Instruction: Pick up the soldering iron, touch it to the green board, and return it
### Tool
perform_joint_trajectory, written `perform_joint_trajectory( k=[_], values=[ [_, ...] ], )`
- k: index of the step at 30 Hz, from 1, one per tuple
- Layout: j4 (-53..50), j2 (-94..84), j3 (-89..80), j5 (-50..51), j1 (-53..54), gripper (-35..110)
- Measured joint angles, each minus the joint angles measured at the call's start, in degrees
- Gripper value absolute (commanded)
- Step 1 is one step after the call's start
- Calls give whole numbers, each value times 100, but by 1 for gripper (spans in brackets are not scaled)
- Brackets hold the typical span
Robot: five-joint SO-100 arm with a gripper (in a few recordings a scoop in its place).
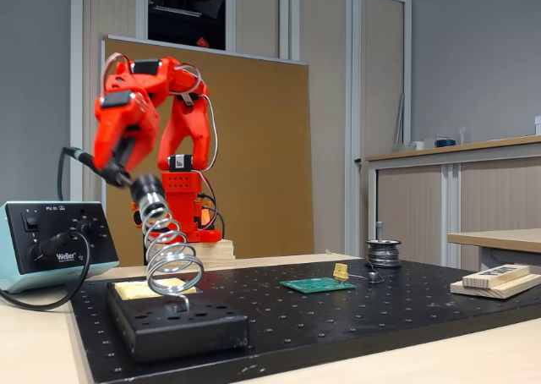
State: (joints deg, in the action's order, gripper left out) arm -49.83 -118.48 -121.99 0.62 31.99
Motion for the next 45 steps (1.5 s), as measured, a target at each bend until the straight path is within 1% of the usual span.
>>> perform_joint_trajectory(
  k=[3,8,13,17,23,26,32,36,40,45],
  values=[
    [-448,-308,0,-88,325,0],
    [-1160,-888,0,-176,563,0],
    [-1556,-1169,26,44,308,0],
    [-1960,-1178,35,519,-352,0],
    [-2452,-1055,-53,1978,-2039,0],
    [-2391,-923,-352,2637,-2813,0],
    [-1793,-246,-791,3612,-3639,0],
    [-1257,404,-782,3876,-3867,0],
    [-800,940,-773,3885,-3964,0],
    [-448,1459,-677,4017,-4087,0]
  ],
)
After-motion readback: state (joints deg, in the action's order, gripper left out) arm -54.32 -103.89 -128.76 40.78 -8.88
